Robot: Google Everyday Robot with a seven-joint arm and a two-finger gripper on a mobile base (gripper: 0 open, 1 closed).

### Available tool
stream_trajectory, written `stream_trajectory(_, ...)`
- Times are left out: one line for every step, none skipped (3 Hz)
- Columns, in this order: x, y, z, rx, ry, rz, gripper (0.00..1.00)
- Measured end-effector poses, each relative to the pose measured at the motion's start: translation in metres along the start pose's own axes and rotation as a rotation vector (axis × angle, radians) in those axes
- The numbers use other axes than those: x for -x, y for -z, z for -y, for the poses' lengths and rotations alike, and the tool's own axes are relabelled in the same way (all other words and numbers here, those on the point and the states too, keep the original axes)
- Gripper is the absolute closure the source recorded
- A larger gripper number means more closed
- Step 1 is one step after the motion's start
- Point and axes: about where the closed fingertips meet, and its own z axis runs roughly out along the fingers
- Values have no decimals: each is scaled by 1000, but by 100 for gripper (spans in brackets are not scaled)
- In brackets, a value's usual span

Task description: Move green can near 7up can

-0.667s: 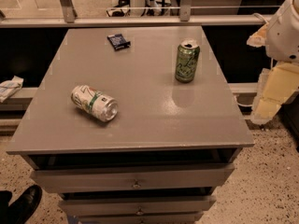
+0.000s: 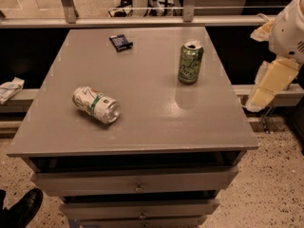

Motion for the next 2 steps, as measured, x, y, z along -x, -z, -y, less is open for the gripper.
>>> stream_trajectory(1,-31,41,-38,-39,121,0)
stream_trajectory(8,-69,80,-64,-120,255,0)
